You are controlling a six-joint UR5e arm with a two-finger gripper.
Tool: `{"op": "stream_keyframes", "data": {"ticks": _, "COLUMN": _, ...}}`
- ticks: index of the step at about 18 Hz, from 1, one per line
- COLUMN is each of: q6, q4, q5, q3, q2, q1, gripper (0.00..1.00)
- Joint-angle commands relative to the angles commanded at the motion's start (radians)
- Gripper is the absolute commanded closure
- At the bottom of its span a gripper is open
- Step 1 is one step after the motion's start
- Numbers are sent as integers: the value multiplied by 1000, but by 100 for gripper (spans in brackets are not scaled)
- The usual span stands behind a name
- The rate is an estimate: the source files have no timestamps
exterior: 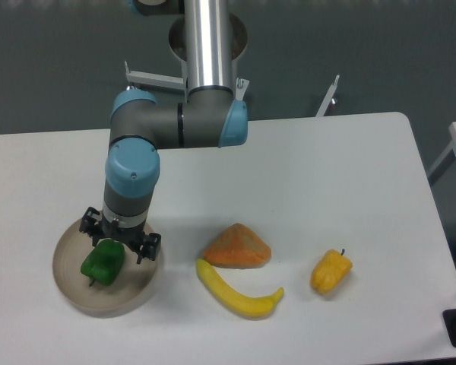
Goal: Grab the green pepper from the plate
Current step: 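Lower the open gripper onto the green pepper and close on it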
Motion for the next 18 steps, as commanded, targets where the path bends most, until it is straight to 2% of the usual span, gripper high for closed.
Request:
{"op": "stream_keyframes", "data": {"ticks": 4, "q6": -6, "q4": 24, "q5": 81, "q3": -2, "q2": -21, "q1": -32, "gripper": 0}}
{"op": "stream_keyframes", "data": {"ticks": 18, "q6": -55, "q4": 43, "q5": 81, "q3": -3, "q2": -38, "q1": -46, "gripper": 0}}
